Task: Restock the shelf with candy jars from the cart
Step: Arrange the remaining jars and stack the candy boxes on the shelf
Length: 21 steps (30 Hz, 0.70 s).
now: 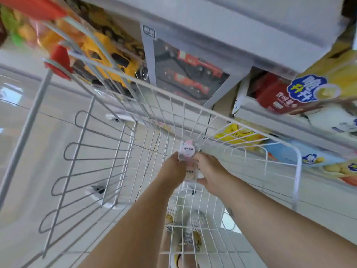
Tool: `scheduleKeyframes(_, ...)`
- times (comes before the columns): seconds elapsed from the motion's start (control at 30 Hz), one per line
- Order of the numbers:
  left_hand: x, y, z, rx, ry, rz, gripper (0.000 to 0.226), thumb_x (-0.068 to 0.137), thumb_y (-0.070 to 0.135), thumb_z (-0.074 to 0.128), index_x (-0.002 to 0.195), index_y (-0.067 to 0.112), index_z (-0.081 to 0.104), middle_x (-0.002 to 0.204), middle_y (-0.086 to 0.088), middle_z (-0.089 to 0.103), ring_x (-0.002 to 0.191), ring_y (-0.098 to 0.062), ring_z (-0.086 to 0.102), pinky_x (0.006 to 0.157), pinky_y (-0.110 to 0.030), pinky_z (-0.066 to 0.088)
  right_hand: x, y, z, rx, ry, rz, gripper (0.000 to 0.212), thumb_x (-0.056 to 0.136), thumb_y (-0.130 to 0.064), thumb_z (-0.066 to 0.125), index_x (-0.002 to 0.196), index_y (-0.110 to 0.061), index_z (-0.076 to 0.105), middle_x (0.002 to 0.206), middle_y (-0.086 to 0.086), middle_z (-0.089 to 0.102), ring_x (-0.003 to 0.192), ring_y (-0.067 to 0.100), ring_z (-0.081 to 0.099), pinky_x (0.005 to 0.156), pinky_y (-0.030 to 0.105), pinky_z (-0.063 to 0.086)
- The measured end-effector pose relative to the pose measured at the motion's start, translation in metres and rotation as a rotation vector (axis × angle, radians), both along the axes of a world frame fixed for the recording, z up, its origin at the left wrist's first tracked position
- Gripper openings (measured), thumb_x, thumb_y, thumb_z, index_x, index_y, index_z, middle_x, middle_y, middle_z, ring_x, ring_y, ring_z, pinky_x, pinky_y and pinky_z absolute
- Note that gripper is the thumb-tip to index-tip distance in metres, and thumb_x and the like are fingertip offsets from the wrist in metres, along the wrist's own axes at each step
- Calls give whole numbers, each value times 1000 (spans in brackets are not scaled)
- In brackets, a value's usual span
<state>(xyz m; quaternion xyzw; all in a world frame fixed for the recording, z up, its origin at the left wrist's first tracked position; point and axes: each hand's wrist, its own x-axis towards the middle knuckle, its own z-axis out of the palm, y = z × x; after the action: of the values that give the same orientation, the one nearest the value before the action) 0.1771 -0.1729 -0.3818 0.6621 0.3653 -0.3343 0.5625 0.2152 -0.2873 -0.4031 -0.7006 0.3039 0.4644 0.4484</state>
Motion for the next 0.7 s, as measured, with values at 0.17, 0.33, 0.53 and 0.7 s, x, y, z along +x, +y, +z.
scheduleKeyframes(0.17, -18, -3, 59, -30, 12, 44, 30, 101, 9, 40, 118, 20, 61, 103, 1, 71, 88, -9, 66, 60, -19, 44, -13, 9, 84, 85, 26, 6, 22, 91, -33, 55, 103, -25, 71, 96, 1, 76, 96, 25, 70, 94, 55, 53)
scheduleKeyframes(0.33, -30, -4, 145, -36, -30, 24, 33, 96, 8, 43, 117, 23, 63, 104, -1, 74, 96, -21, 70, 82, -39, 57, -23, 2, 191, 193, -7, -74, 21, 96, -17, 55, 113, -12, 68, 95, 7, 75, 74, 12, 72, 86, 51, 56)
scheduleKeyframes(0.53, -24, -14, 314, 65, -257, -63, 30, 102, 28, 40, 126, 37, 55, 111, 7, 71, 102, -16, 66, 93, -40, 51, -25, -12, 366, 256, -227, -109, 25, 100, -11, 43, 108, -17, 65, 90, -4, 75, 75, 2, 70, 62, 21, 51)
scheduleKeyframes(0.7, -18, -26, 422, 68, -562, -94, 45, 101, 28, 39, 146, 35, 42, 127, 6, 66, 114, -14, 62, 98, -37, 49, -32, -30, 482, 281, -519, -128, 31, 98, -18, 46, 120, -32, 63, 115, -13, 68, 100, -8, 61, 80, 22, 43)
